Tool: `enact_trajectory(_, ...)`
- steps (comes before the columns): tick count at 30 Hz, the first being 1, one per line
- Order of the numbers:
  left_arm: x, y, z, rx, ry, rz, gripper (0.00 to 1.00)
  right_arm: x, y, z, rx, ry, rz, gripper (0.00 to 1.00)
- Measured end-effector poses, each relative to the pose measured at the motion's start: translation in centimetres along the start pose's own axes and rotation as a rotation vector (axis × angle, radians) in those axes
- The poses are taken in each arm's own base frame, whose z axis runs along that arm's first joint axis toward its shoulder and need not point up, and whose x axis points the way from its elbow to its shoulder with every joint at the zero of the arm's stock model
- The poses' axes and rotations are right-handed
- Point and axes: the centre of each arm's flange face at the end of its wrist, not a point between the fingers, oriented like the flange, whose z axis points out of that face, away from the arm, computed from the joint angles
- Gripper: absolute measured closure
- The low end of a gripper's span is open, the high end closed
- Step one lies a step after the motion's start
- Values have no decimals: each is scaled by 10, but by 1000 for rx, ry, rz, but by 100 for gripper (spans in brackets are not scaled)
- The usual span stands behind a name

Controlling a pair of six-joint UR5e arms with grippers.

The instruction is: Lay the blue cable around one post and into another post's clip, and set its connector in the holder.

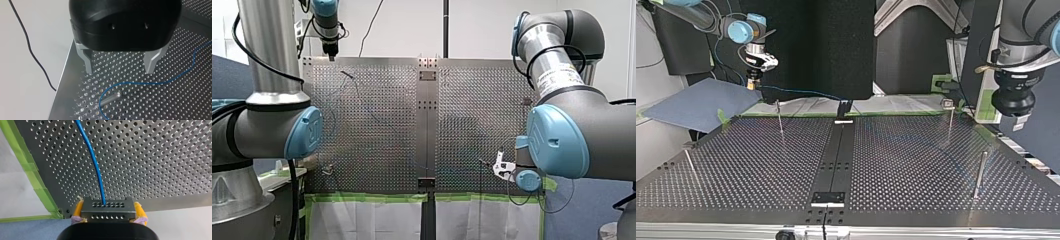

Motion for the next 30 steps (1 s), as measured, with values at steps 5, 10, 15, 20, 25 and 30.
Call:
enact_trajectory(5, 0, 0, 1, -1, -1, -1, 1, 0, -1, 0, 2, 0, -1, 100)
enact_trajectory(10, -1, -1, 0, 10, -12, -8, 1, 0, -1, 0, 1, 1, -2, 100)
enact_trajectory(15, -5, -5, -7, 52, -53, -20, 1, 0, -3, 0, 2, 1, -5, 100)
enact_trajectory(20, -3, -8, -20, 112, -99, -54, 1, 0, -4, 0, 3, 1, -7, 100)
enact_trajectory(25, 7, -14, -30, 181, -125, -67, 1, 0, -5, 0, 4, 0, -7, 100)
enact_trajectory(30, 21, -22, -35, 250, -136, -66, 1, -1, -6, -1, 6, -1, -8, 100)
